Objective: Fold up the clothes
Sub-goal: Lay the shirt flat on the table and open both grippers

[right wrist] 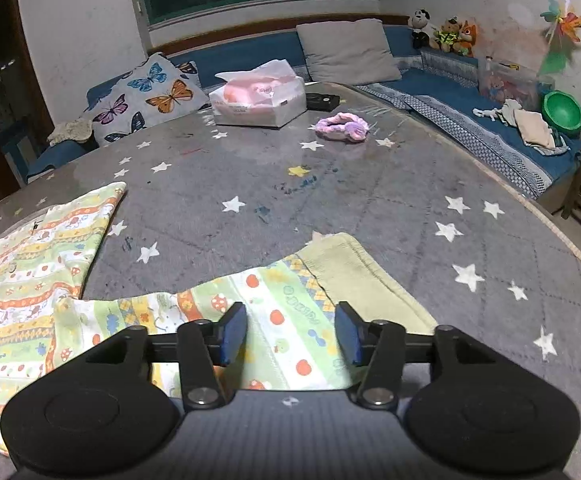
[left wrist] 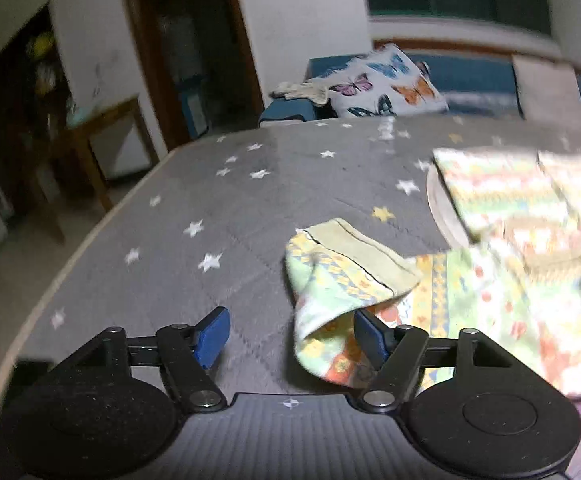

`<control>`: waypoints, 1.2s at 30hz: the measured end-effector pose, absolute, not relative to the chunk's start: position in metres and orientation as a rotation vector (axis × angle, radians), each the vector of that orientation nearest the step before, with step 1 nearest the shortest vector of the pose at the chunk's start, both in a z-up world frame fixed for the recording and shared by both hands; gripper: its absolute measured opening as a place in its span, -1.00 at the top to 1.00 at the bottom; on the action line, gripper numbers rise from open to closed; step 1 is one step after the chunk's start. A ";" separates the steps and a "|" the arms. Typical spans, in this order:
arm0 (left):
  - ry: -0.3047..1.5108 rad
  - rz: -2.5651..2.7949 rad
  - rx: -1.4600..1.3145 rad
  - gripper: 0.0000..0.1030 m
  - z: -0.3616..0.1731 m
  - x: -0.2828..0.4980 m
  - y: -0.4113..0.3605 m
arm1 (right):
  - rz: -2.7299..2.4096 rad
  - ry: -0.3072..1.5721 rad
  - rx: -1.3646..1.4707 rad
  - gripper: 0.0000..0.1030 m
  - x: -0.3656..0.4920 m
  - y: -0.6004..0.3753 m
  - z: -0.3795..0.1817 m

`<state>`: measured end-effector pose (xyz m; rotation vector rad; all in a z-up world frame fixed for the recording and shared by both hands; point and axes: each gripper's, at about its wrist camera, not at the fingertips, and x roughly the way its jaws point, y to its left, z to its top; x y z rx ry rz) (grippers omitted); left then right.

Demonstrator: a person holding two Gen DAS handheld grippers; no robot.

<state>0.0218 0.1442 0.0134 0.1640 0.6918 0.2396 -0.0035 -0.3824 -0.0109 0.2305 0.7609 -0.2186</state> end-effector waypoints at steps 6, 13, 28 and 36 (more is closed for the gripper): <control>0.664 0.340 0.064 -0.42 0.013 0.042 0.157 | -0.211 0.764 0.207 -0.16 0.001 -0.379 -0.012; 0.619 0.547 -0.175 -0.45 0.024 0.022 0.210 | -0.206 0.764 0.205 -0.17 0.002 -0.380 -0.012; 0.649 0.388 -0.057 -0.63 0.032 0.012 0.162 | -0.007 0.740 0.120 -0.29 -0.001 -0.325 0.014; 0.658 0.090 0.134 -0.66 0.019 0.028 0.064 | 0.222 0.737 -0.030 -0.38 -0.002 -0.249 0.016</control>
